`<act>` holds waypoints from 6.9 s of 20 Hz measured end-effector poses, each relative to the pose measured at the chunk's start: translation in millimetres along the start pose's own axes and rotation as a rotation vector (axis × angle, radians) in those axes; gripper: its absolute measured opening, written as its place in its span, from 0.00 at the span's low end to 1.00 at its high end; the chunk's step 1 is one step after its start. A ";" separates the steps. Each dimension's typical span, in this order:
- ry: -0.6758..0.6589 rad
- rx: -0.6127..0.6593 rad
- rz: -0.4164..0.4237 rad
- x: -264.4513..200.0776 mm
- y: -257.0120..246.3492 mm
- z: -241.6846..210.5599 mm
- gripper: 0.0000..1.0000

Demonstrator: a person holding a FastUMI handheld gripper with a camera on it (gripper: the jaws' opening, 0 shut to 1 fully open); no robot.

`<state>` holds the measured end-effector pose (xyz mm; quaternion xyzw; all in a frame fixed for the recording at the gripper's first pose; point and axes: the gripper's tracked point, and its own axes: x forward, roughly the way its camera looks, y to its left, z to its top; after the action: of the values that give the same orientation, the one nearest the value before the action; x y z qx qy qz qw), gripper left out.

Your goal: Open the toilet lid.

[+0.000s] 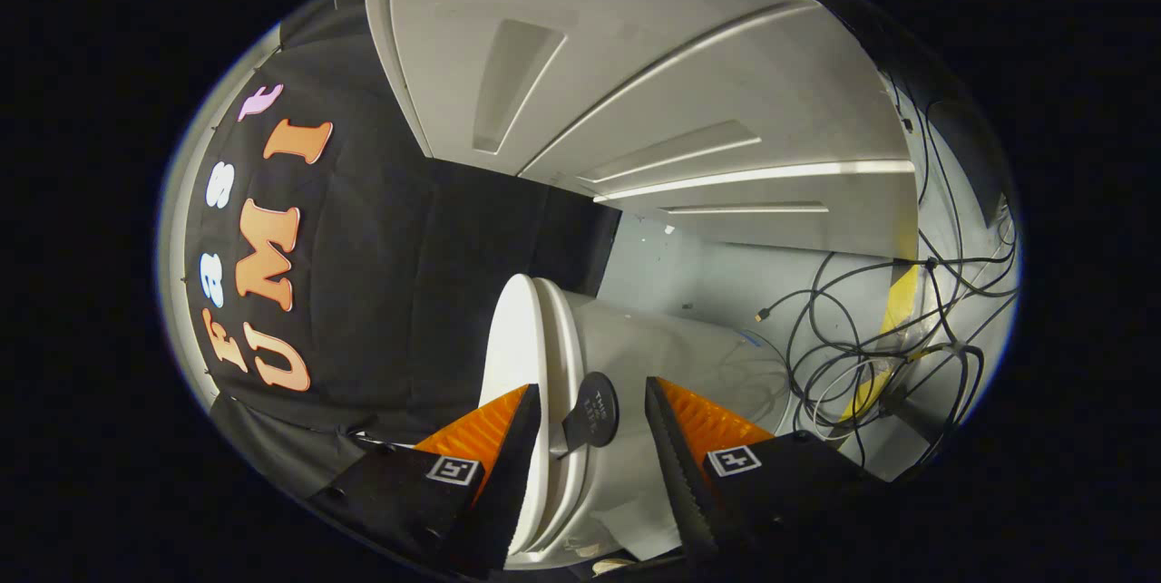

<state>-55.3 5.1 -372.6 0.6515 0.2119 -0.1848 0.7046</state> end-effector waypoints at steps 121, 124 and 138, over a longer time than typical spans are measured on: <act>-0.134 -1.487 0.725 -122.6 517.8 -404.0 0.95; -0.195 -1.467 0.730 -137.3 522.4 -344.5 0.95; -0.542 -1.397 0.487 -140.4 488.0 -21.5 0.96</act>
<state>87.0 64.7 111.7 0.0182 -0.0491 -0.0018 0.9986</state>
